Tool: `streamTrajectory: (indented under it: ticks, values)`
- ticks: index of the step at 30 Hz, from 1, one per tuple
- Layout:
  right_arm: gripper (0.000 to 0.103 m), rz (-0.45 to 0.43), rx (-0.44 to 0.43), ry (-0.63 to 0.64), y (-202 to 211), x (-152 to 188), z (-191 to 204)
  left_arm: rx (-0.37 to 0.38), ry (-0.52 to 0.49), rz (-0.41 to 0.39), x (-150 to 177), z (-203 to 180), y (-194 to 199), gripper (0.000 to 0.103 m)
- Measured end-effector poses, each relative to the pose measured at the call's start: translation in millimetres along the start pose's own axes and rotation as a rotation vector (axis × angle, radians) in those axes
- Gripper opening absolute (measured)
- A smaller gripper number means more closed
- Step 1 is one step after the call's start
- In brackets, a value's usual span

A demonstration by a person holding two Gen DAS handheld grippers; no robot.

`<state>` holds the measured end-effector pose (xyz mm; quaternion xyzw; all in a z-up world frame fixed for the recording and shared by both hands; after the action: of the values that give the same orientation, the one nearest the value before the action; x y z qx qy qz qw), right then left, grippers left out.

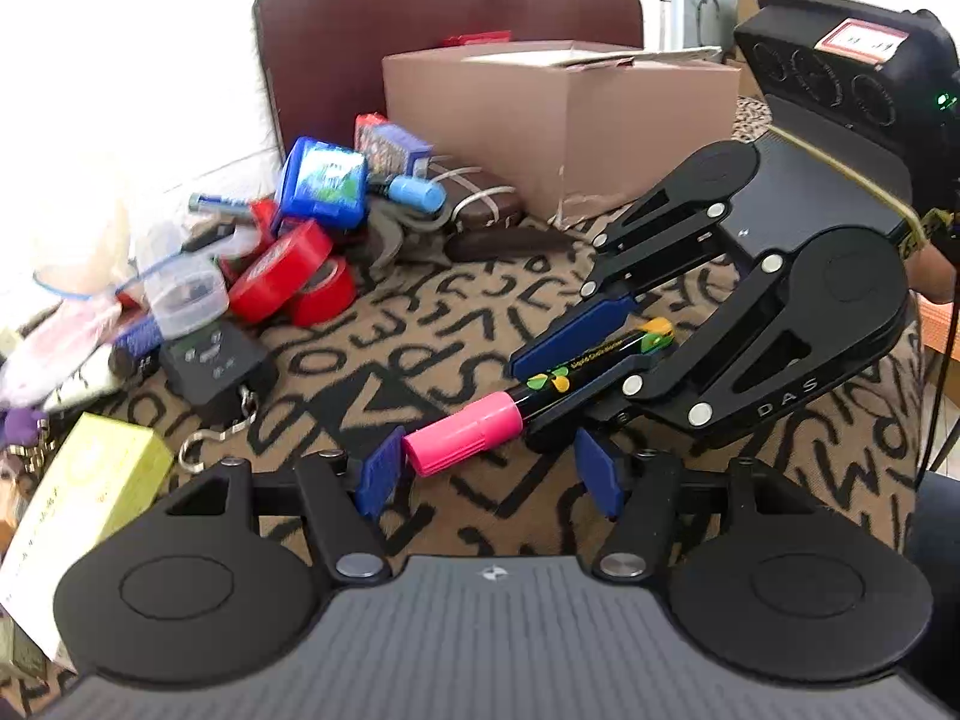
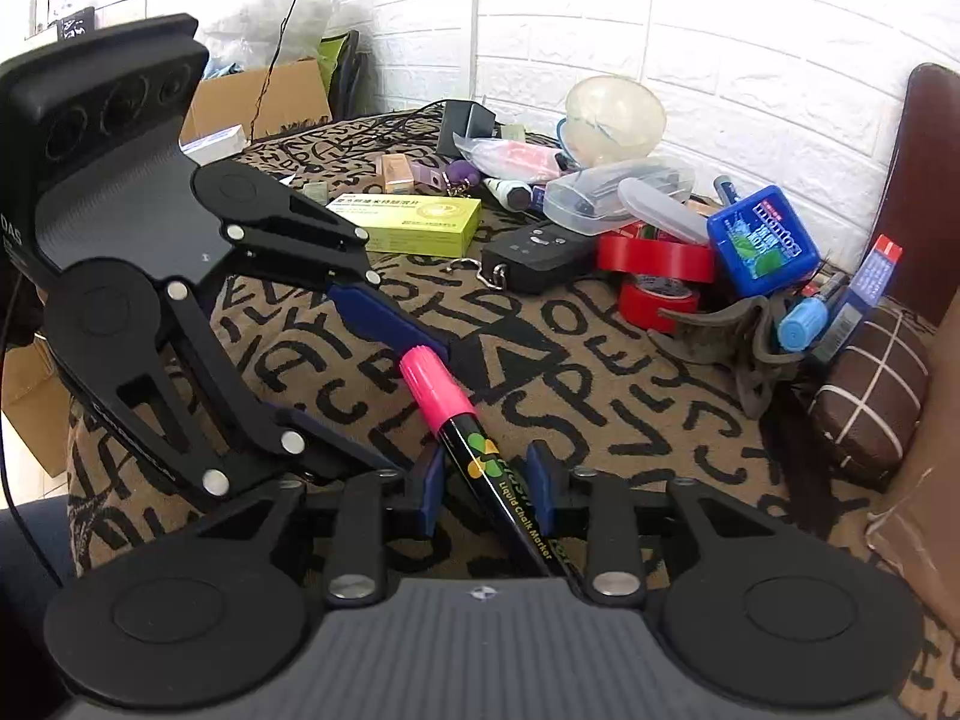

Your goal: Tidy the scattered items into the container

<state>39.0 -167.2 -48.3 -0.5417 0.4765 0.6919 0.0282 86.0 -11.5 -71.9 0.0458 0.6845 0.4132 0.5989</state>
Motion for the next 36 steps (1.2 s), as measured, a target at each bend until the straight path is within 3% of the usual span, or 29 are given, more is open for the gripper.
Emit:
streamTrajectory:
  ticks: [14,17,24,25,29,35,36]
  values:
    - [0.022,-0.068,0.086,0.04,30.3,-14.7,-7.4,-0.003,-0.086,-0.052,-32.3,-12.5,5.5,0.066]
    - [0.021,-0.078,0.097,0.044,35.9,-16.1,-9.6,0.001,-0.109,-0.067,-39.0,-16.8,5.8,0.071]
    - [0.022,0.023,0.086,0.098,5.4,-1.7,-9.3,-0.047,-0.192,0.08,-13.9,-24.7,-34.4,0.077]
    - [0.023,0.026,0.089,0.096,3.5,1.1,-10.4,-0.053,-0.194,0.07,-8.1,-24.0,-37.0,0.08]
    - [0.06,0.014,0.094,0.091,10.3,9.7,-20.6,-0.088,-0.204,0.028,-7.6,-23.3,-32.2,0.082]
    - [0.066,0.017,0.061,0.069,23.8,22.1,-45.3,-0.122,-0.243,-0.042,-15.2,-26.7,-35.2,0.08]
    - [0.066,0.026,0.055,0.056,23.0,25.0,-49.0,-0.122,-0.243,-0.036,-16.6,-27.0,-39.5,0.07]
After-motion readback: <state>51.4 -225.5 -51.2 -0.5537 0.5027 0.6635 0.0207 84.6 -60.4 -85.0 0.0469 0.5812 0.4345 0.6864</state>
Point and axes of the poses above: each gripper's, at about its wrist camera, not at the fingertips, and y roughly against the way its jaws point, z to its left, x to its underside, the point moved 2 cm from there along -y, roughly the way its jaws point, and after that the axes turned 2 degrees about x, right-handed, at the moved point
